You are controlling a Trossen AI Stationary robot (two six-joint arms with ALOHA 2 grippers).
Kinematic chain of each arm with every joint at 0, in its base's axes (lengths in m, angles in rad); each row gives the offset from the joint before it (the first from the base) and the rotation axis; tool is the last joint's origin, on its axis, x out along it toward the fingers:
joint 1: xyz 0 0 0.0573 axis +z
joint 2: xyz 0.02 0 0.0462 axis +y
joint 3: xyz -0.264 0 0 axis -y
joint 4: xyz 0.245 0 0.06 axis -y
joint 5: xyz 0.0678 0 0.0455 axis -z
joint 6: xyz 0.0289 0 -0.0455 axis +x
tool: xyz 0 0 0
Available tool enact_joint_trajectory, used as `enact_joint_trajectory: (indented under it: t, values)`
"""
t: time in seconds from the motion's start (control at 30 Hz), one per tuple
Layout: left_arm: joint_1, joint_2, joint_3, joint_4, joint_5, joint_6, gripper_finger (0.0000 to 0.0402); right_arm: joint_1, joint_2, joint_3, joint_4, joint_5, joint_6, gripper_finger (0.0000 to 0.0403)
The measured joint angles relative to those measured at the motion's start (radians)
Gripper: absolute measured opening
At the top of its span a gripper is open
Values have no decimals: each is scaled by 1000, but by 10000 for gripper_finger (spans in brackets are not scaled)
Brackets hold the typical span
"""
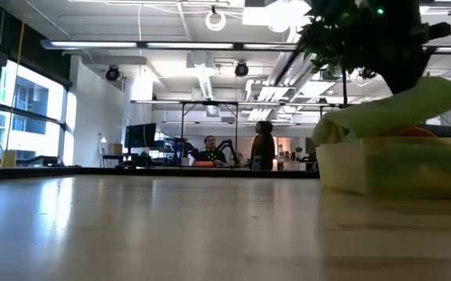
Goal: Fold microfiber towels
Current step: Put the green microfiber cloth into the yellow bin
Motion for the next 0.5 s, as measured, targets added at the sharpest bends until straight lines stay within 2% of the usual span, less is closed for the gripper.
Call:
enact_joint_trajectory:
  t: [0.2, 0.4, 0.5]
  values:
    - [0, 0, 0, 1, -13, 0, 101, 2, -93, -124, -4, -86, -3, 3]
    - [0, 0, 0, 2, -13, -1, 101, 14, -194, -213, 36, -82, 39, 4]
    - [0, 0, 0, 2, -13, -19, 101, 13, -217, -263, 113, -81, 51, 5]
